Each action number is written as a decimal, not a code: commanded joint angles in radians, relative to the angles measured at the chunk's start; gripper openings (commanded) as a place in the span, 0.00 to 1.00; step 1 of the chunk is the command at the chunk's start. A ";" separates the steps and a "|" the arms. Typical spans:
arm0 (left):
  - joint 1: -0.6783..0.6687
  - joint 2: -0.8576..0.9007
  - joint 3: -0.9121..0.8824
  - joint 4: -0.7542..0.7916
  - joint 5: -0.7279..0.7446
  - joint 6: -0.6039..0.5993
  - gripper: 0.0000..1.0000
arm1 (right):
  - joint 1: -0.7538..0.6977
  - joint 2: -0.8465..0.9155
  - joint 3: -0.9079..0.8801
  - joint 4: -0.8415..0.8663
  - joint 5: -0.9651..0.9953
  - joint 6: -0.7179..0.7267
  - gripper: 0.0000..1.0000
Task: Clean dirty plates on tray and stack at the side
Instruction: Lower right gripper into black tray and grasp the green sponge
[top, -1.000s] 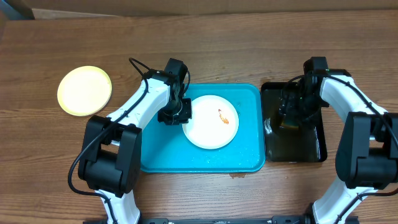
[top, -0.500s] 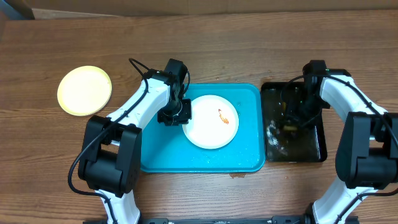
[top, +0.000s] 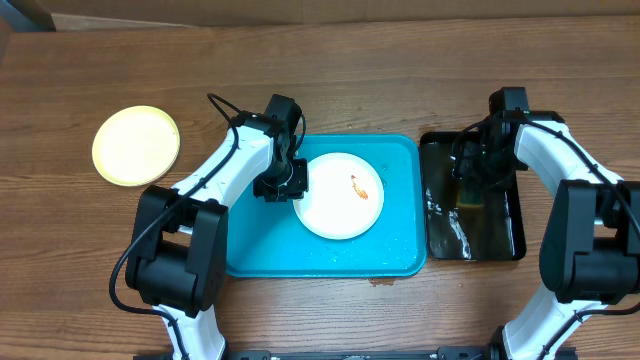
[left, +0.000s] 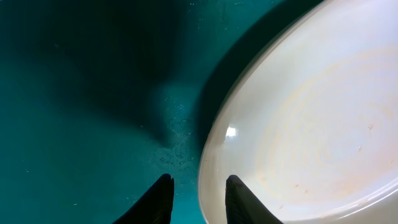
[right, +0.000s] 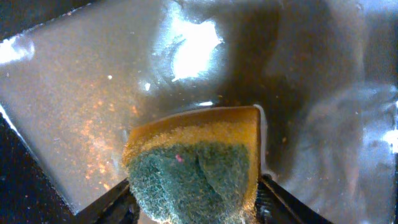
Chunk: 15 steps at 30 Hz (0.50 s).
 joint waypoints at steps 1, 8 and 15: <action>0.003 -0.014 -0.001 0.003 -0.006 0.011 0.30 | -0.002 -0.012 0.000 -0.007 0.009 -0.001 0.58; 0.003 -0.014 -0.001 0.007 -0.018 0.012 0.31 | -0.002 -0.012 0.002 -0.012 0.009 0.000 0.50; 0.002 -0.014 -0.001 0.007 -0.018 0.011 0.29 | -0.002 -0.012 0.037 -0.025 0.008 0.000 0.38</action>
